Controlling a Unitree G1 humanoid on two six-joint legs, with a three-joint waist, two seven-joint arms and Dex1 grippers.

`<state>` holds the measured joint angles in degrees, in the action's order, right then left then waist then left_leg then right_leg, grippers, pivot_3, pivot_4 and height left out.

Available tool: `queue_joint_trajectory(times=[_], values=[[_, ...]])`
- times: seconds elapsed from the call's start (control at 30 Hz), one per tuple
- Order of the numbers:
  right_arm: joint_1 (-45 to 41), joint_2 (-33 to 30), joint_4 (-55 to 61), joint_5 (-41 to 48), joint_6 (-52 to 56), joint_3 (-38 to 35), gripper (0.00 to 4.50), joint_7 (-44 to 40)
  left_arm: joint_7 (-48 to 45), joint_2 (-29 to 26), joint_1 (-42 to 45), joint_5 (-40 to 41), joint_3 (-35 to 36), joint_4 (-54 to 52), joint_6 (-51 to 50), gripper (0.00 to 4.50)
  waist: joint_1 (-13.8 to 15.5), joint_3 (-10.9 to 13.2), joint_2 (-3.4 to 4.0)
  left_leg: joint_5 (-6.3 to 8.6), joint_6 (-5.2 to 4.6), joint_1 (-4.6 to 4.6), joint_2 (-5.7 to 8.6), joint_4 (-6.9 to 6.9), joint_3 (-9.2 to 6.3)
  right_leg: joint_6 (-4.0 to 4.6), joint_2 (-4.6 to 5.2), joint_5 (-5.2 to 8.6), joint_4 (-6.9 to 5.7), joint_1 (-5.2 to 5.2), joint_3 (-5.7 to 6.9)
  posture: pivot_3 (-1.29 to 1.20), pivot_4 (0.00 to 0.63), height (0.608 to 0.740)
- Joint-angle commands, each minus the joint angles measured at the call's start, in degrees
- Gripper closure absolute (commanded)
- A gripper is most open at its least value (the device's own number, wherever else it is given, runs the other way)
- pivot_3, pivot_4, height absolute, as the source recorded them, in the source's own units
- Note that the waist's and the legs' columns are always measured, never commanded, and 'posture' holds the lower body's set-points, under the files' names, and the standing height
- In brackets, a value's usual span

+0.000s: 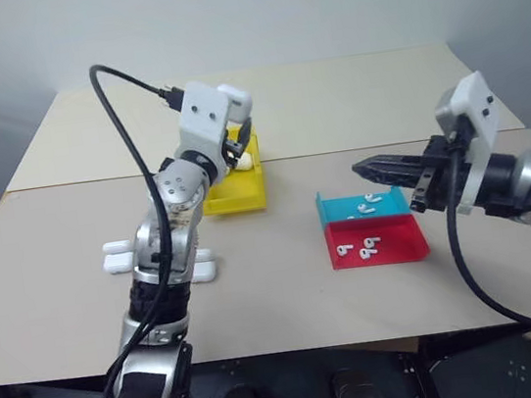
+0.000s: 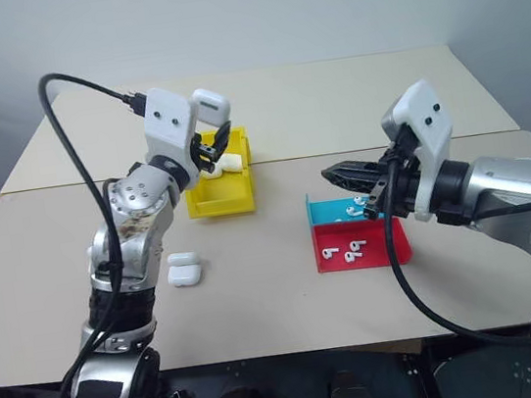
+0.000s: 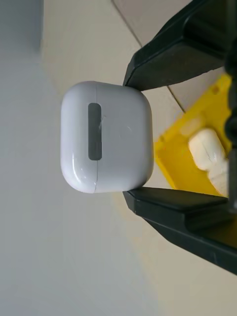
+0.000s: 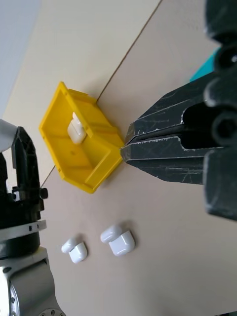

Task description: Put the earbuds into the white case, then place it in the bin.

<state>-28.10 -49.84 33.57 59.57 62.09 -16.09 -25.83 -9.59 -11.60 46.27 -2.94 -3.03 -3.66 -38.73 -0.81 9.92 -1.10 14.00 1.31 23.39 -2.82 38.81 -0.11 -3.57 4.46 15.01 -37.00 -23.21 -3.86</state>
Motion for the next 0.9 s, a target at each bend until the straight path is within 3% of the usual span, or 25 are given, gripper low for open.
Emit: queue_joint_trajectory(times=[0.03, 0.2, 0.37, 0.4, 0.6, 0.7, 0.77, 0.9], values=[[-0.74, -1.21, -0.21, -1.58, -1.37, 1.11, 4.46, -1.36, 2.24, 1.17, 1.08, -0.55, 0.82, 3.27, -0.38, 1.8, 0.04, 0.0, 0.0, 0.0, 0.0, -0.01, 0.0, -0.01, 0.0, 0.0, 0.0, 0.0, 0.0, 0.0, 0.0, 0.0, 0.15, 0.74], [-2.41, -1.42, -2.36, -3.87, -1.44, 2.8, 4.46, -1.75, 1.92, 2.56, 3.29, 2.49, 3.72, 10.51, -0.77, 1.8, 0.1, 0.02, -0.04, 0.0, 0.0, 0.01, 0.02, 0.01, 0.01, 0.0, 0.01, 0.0, 0.02, 0.01, 0.01, 0.0, 0.15, 0.74], [-1.7, -1.44, -1.37, -4.23, -0.79, 2.34, 4.5, -1.12, 0.53, 1.92, 3.78, 2.8, 3.1, 13.62, 0.52, 0.12, 0.14, 0.03, -0.05, 0.0, 0.0, 0.1, 0.01, -0.02, 0.0, 0.0, 0.01, 0.0, 0.07, -0.04, 0.02, 0.0, 0.15, 0.74], [-1.47, -1.43, -1.12, -4.22, -0.68, 2.24, 4.5, -1.0, -0.01, 1.82, 3.6, 2.93, 2.85, 13.84, 1.17, 0.05, 0.14, 0.03, -0.04, 0.0, 0.0, 0.1, 0.02, -0.01, 0.0, 0.0, 0.02, 0.0, 0.06, -0.04, 0.02, 0.0, 0.15, 0.74], [-0.37, -1.22, 0.02, -4.34, -0.82, 1.89, 4.5, -0.51, -2.83, 5.41, 2.03, 8.0, 4.8, 7.86, 12.61, 0.05, 0.27, 0.03, -0.05, 0.0, 0.0, 0.11, 0.01, 0.0, 0.0, -0.01, 0.03, -0.01, 0.06, -0.04, 0.03, 0.0, 0.15, 0.74], [0.27, -1.59, 0.13, -4.87, -1.38, 1.6, 4.5, -1.06, -6.11, 6.06, 1.49, 13.93, 7.35, 4.54, 11.08, 0.05, 0.23, 0.03, -0.05, 0.0, 0.0, 0.11, 0.01, 0.0, 0.01, -0.01, 0.03, -0.01, 0.06, -0.04, 0.02, 0.0, 0.15, 0.74], [3.3, -4.1, 0.62, -8.39, -4.86, 1.2, 4.5, -4.62, -12.21, 4.21, -1.37, 20.32, 9.26, 0.5, 8.44, 0.05, 0.11, 0.02, -0.04, 0.0, 0.0, 0.08, 0.01, 0.0, 0.01, -0.01, 0.03, -0.01, 0.03, -0.03, 0.01, 0.0, 0.15, 0.74], [15.32, -7.39, 1.7, -20.46, -24.37, -2.26, 4.5, -17.53, -23.82, -3.52, -8.74, 29.82, 10.43, -8.02, 3.74, 0.05, -0.25, 0.02, -0.03, 0.0, 0.0, 0.02, -0.01, -0.06, 0.02, -0.01, 0.0, 0.0, 0.04, -0.04, 0.0, 0.0, 0.15, 0.74]])
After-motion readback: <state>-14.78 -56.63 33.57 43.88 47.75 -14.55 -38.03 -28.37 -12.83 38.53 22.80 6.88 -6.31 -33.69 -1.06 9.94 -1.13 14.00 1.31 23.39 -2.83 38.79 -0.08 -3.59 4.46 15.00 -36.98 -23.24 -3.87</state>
